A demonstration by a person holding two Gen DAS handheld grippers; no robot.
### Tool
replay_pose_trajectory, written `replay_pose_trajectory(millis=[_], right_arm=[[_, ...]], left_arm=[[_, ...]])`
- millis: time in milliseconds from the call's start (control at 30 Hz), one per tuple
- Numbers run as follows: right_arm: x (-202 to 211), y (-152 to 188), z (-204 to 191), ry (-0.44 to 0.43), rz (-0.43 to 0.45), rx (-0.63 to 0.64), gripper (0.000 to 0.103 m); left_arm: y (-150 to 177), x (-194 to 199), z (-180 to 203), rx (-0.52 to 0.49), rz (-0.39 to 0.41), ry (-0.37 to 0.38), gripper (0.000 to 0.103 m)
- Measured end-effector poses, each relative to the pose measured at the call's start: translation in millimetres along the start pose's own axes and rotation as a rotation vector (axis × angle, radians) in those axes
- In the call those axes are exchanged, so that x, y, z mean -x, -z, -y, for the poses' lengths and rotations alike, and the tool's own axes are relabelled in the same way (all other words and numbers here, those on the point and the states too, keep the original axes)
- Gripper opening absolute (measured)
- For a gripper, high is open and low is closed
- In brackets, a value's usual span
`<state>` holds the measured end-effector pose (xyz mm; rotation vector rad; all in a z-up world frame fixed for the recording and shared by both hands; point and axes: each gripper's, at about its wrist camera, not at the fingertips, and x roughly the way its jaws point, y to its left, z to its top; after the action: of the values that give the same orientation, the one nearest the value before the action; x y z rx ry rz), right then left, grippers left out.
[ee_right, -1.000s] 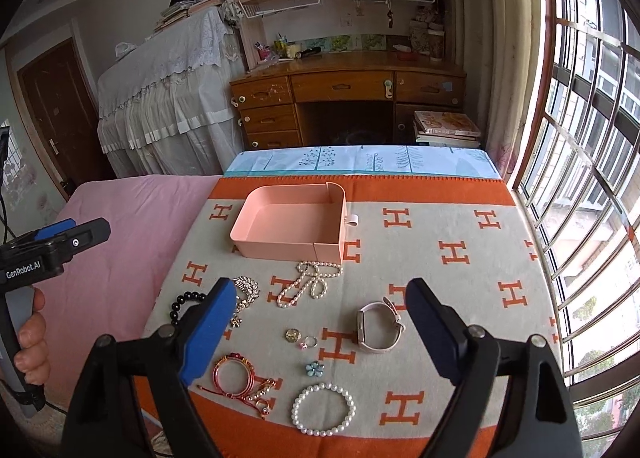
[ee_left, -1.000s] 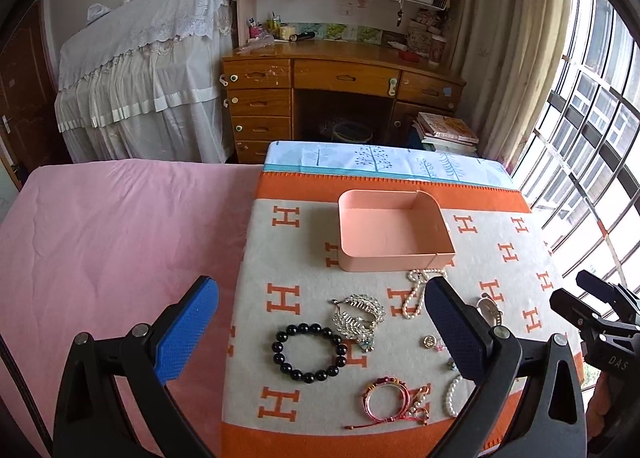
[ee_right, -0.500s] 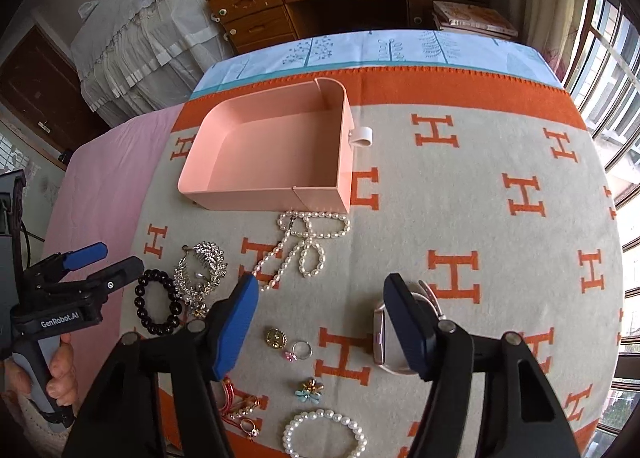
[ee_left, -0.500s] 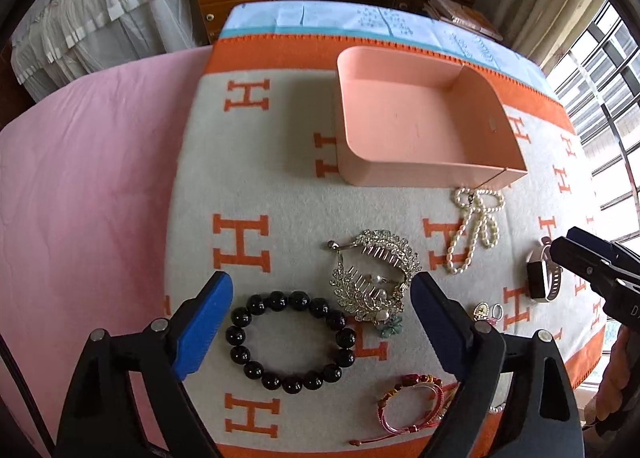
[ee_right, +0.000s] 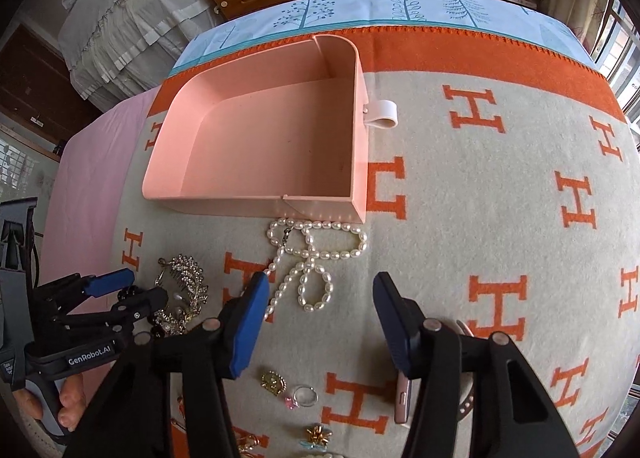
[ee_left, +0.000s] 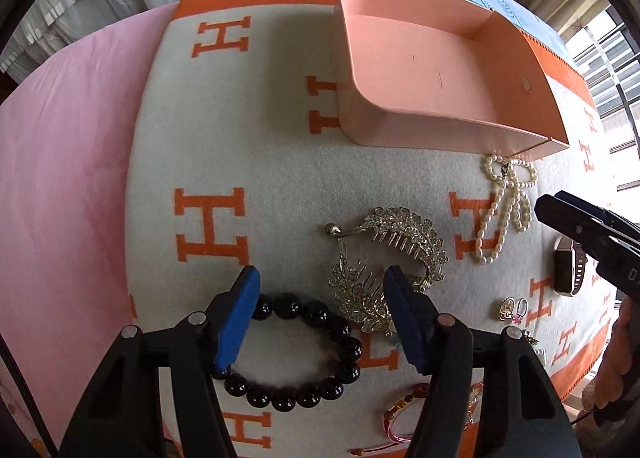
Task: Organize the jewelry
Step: 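Grasp the silver leaf hair comb with the left tool while the right tool grasps the pearl bow necklace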
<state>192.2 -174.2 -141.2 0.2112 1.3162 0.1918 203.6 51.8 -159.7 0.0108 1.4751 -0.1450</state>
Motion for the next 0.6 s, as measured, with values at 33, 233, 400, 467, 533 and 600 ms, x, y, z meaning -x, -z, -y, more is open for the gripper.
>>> replay_pose_trajectory(millis=[33,233,400,467,533,600], right_arm=[[-3.6,-0.8,0.0,0.003,-0.011,-0.001,0.049],[-18.9,-1.8,-5.0,0.02,-0.045,-0.003,0.036],[-22.9,-4.8,-18.8,0.085,-0.021,0.047,0.036],[-25.3,-3.9,-28.3,0.141,-0.003,0.092,0.027],[-26.7,-1.9,-32.6,0.163,0.008,0.121,0.016],[-25.8,-0.5,-32.5,0.182,0.025,0.132,0.015]], left_arm=[[0.4,-0.3,0.2,0.005,-0.007,0.003,0.062],[1.7,-4.5,-6.3,0.043,-0.051,0.016,0.062],[1.1,-8.3,-9.1,0.069,-0.069,0.021,0.065],[1.1,-12.1,-16.9,0.088,-0.092,0.033,0.069],[3.8,-13.4,-20.6,0.1,-0.105,0.044,0.071],[7.7,-10.1,-19.7,0.108,-0.108,0.052,0.071]])
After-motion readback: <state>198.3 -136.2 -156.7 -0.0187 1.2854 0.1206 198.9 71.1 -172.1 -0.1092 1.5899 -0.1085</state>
